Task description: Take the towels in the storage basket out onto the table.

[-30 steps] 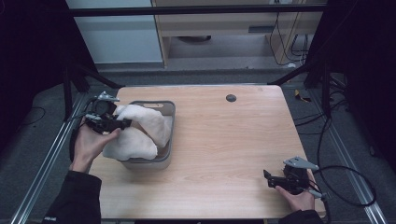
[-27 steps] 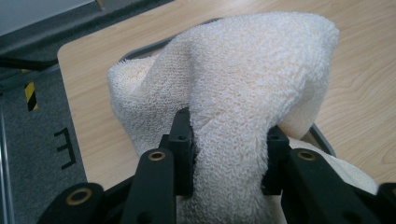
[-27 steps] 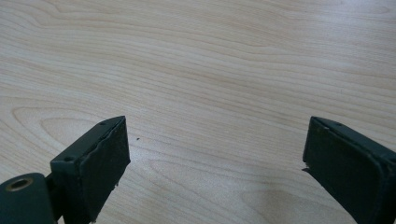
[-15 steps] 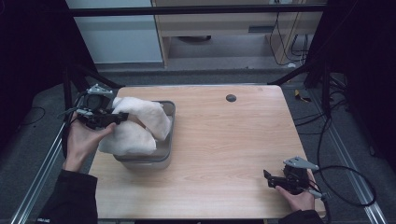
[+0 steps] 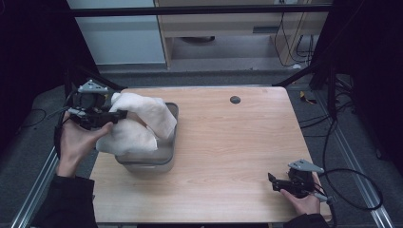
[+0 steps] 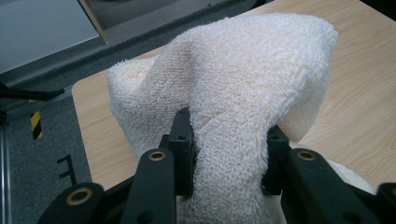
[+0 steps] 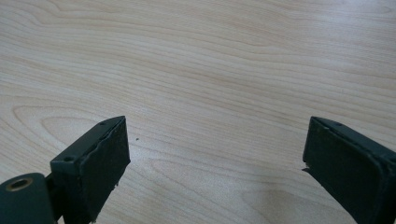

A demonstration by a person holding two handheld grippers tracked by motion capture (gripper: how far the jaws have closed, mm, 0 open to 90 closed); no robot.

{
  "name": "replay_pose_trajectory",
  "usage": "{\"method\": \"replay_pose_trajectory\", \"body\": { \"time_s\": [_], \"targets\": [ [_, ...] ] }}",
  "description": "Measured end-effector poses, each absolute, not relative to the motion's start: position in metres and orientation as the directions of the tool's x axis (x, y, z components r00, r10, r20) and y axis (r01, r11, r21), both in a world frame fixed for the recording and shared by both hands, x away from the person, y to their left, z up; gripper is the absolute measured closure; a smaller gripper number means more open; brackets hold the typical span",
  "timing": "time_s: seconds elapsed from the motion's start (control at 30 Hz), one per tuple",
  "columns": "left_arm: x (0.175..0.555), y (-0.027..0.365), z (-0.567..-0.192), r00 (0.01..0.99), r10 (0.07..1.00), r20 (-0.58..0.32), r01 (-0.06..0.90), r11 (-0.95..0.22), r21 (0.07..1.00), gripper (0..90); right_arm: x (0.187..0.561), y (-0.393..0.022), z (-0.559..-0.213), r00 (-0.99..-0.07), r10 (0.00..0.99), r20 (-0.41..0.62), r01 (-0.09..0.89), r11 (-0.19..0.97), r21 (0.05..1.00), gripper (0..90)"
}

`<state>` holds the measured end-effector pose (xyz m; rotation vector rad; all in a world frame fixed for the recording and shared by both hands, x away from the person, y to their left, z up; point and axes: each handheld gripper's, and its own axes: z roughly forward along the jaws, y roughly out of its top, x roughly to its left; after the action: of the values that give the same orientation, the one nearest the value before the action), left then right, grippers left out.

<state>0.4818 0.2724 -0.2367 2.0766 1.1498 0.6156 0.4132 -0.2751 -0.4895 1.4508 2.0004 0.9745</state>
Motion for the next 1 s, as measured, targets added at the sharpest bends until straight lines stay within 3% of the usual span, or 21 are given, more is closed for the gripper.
{"method": "replay_pose_trajectory", "body": {
  "time_s": [0.63, 1.0],
  "targets": [
    [0.473, 0.262, -0.222, 0.535, 0.84, 0.089, 0.513, -0.407, 0.756, 65.5, 0.413, -0.276, -0.489, -0.32, 0.947, 0.029, 0.602, 0.179, 0.778, 7.2],
    [0.47, 0.237, -0.221, 0.592, 0.799, 0.107, 0.493, -0.464, 0.737, 65.5, 0.413, -0.276, -0.489, -0.322, 0.946, 0.025, 0.6, 0.183, 0.779, 7.2]
  ]
}}
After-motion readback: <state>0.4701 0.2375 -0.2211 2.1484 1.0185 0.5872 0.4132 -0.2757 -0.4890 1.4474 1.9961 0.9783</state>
